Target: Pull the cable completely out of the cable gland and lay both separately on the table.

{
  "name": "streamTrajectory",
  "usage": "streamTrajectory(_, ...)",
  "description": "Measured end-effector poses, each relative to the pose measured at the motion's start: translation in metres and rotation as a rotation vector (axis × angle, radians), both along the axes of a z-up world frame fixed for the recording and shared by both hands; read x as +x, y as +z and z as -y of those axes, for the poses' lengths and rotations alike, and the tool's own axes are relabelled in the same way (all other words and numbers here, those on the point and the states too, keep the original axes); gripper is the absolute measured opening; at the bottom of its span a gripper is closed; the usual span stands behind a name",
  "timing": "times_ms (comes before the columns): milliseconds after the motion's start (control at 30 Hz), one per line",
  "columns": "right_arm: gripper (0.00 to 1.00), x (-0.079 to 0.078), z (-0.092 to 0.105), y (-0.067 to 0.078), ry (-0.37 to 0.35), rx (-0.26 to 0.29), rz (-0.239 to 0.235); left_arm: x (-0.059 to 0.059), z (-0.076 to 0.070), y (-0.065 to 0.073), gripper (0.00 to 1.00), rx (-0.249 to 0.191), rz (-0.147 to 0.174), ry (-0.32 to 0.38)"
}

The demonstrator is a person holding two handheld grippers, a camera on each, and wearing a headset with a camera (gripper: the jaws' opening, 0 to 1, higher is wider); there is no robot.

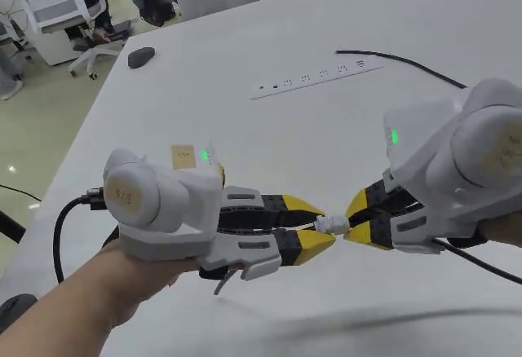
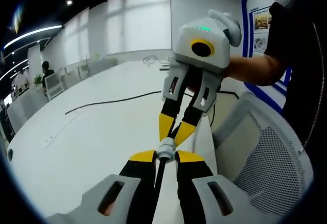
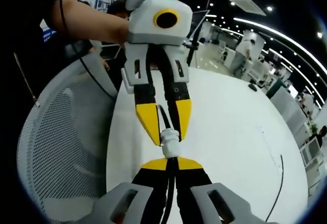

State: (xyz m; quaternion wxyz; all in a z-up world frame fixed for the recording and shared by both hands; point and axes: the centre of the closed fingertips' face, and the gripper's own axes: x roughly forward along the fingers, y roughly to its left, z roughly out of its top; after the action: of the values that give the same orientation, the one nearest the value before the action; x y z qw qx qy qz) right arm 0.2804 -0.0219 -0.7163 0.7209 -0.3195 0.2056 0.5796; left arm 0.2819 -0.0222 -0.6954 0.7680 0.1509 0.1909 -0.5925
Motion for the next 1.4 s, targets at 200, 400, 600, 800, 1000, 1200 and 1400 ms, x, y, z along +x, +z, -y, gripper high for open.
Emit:
streamTrajectory(200, 0.00, 0.008, 0.016, 0.002, -0.101, 0.051, -0.039, 0.006, -0.006, 0.006, 0.14, -0.012, 0.027, 0.027)
streamTrajectory(400, 0.00, 0.029, 0.065, -0.006, -0.267, 0.076, -0.042, 0.016, -0.027, 0.011, 0.14, -0.022, 0.054, 0.095)
streamTrajectory(600, 0.00, 0.035, 0.112, -0.019, -0.384, 0.064, -0.044, 0.020, -0.044, 0.016, 0.14, -0.051, 0.065, 0.154)
streamTrajectory(800, 0.00, 0.028, 0.121, -0.036, -0.400, 0.044, -0.076, 0.021, -0.045, 0.013, 0.14, -0.043, 0.060, 0.155)
streamTrajectory(1000, 0.00, 0.026, 0.119, -0.049, -0.392, -0.006, -0.083, 0.020, -0.042, 0.009, 0.14, -0.033, 0.052, 0.146)
streamTrajectory(1200, 0.03, 0.026, 0.118, -0.055, -0.429, -0.034, -0.143, 0.020, -0.041, 0.008, 0.14, -0.035, 0.042, 0.152)
streamTrajectory(1400, 0.17, 0.028, 0.074, -0.015, -0.375, 0.147, -0.185, 0.019, -0.041, 0.008, 0.14, -0.030, 0.045, 0.147)
